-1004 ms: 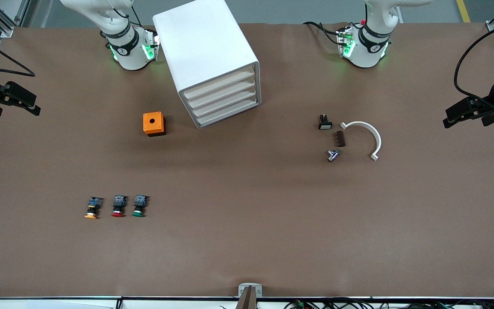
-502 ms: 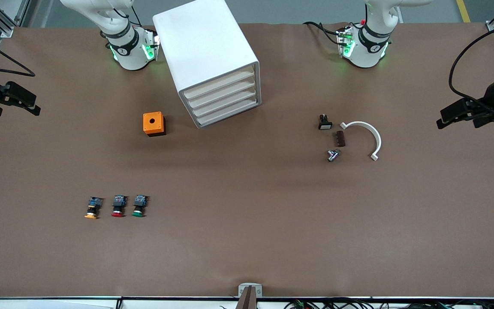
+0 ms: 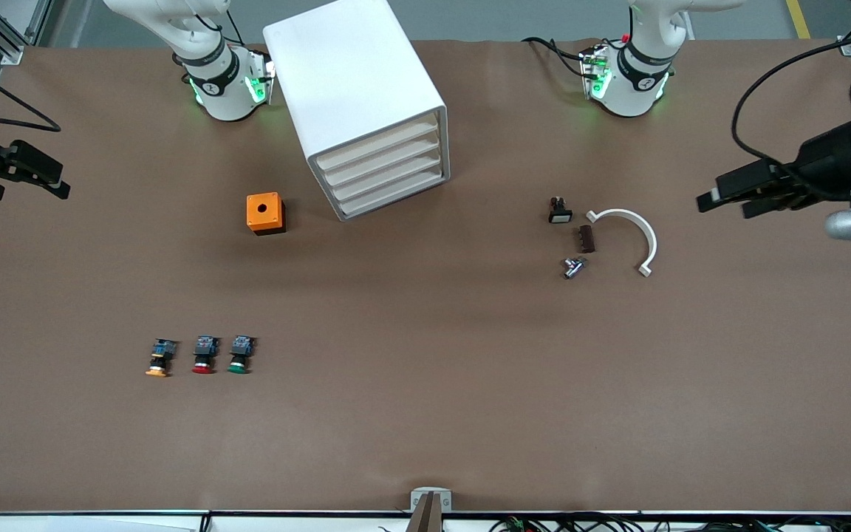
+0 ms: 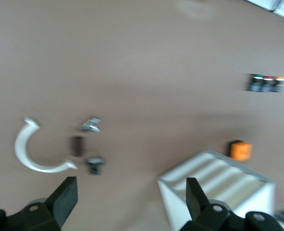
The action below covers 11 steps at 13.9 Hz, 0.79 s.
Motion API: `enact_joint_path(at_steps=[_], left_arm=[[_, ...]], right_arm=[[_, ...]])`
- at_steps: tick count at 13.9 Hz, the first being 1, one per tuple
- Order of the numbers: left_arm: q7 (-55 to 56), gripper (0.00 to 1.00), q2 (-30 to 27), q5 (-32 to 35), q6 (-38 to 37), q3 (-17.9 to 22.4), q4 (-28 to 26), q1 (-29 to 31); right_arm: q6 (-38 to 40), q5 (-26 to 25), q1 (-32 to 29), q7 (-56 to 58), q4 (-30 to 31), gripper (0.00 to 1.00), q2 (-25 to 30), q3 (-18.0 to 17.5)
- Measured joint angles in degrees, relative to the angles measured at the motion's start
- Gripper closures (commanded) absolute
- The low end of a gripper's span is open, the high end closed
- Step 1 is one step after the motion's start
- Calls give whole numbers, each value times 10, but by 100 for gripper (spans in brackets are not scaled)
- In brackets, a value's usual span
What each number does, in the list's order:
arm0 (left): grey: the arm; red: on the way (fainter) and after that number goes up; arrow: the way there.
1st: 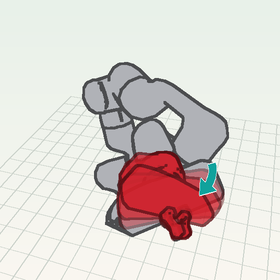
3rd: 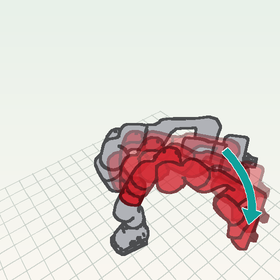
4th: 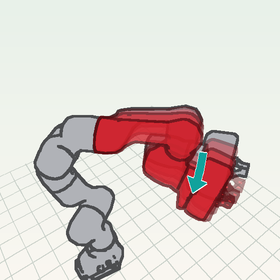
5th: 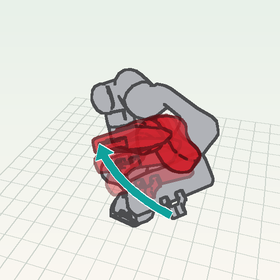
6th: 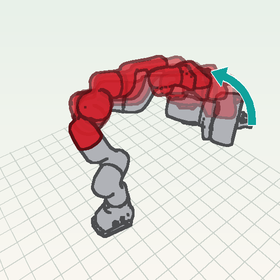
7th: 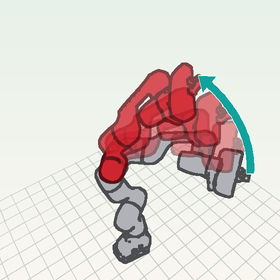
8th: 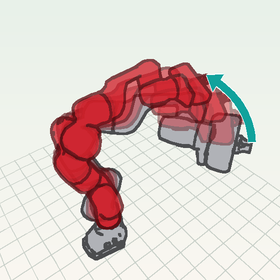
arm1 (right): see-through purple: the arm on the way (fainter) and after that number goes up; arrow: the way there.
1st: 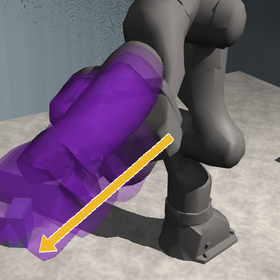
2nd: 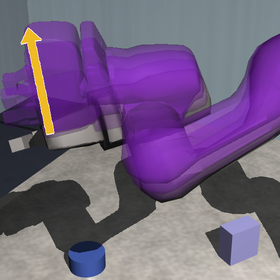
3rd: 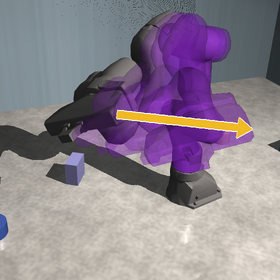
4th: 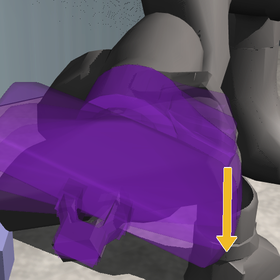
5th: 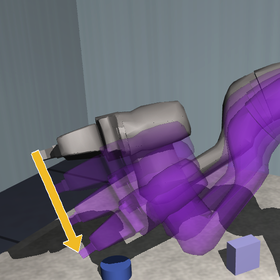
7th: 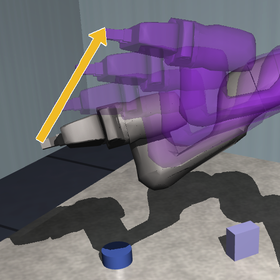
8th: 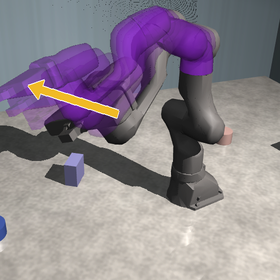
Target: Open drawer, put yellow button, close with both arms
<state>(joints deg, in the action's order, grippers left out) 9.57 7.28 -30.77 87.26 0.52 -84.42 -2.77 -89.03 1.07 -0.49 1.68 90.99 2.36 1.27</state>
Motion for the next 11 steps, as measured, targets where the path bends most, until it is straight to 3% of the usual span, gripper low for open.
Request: enact_joint_path(at_steps=[3,11], left_arm=[[78,1,32,-89,-6,-6,0,-7],[342,1,128,-161,-3,-35,22,-132]], right_arm=[[0,0,0,0,0,0,0,0],[-2,0,0,0,-4,0,0,0]])
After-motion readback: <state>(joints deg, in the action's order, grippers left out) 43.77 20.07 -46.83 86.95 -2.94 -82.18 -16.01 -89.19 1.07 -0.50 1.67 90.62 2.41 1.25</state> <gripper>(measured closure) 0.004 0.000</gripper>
